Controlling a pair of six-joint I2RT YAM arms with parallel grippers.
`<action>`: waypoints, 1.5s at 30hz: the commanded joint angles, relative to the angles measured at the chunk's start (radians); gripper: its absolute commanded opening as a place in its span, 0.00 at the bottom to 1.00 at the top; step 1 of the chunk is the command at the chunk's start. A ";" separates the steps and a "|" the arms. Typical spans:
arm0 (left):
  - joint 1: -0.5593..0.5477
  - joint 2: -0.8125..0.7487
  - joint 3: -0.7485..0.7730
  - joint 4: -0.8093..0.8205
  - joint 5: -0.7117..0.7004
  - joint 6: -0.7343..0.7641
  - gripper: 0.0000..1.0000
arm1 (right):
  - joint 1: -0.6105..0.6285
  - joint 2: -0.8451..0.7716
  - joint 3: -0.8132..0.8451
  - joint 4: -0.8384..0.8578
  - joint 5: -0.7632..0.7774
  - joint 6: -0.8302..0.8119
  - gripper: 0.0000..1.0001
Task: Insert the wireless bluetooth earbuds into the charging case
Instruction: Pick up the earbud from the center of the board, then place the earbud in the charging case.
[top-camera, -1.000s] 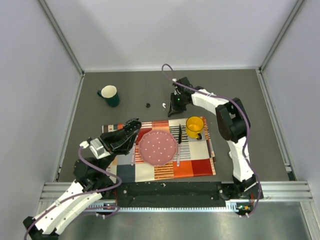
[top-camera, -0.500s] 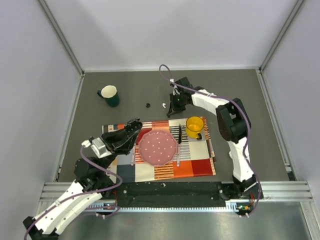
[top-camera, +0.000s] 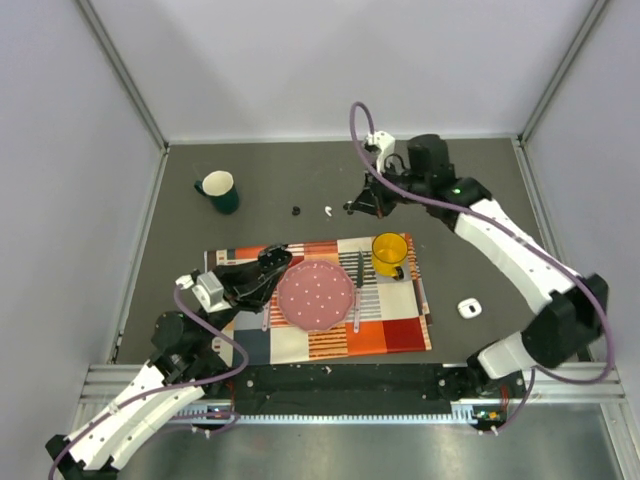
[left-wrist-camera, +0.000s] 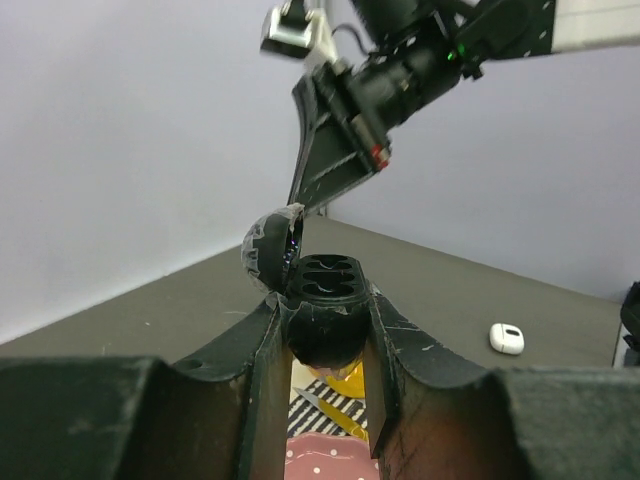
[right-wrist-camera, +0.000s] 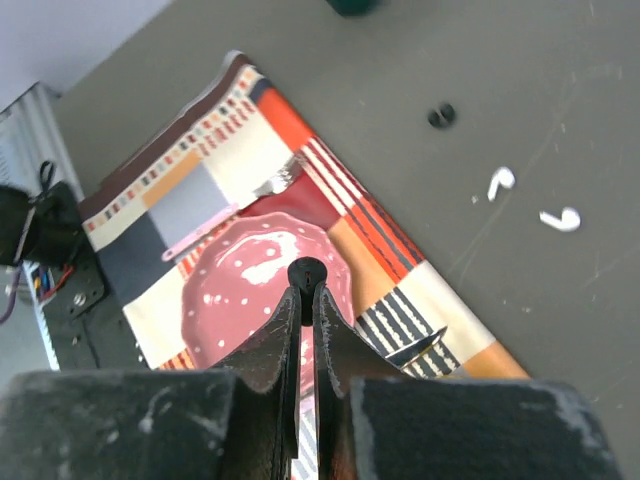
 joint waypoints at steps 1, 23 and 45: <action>-0.001 0.012 0.036 0.025 0.095 0.004 0.00 | 0.001 -0.172 -0.044 -0.030 -0.194 -0.234 0.00; 0.001 0.144 0.053 0.176 0.330 -0.063 0.00 | 0.413 -0.307 0.160 -0.423 -0.192 -0.762 0.00; 0.001 0.245 0.111 0.174 0.448 -0.066 0.00 | 0.510 -0.229 0.224 -0.424 -0.110 -0.860 0.00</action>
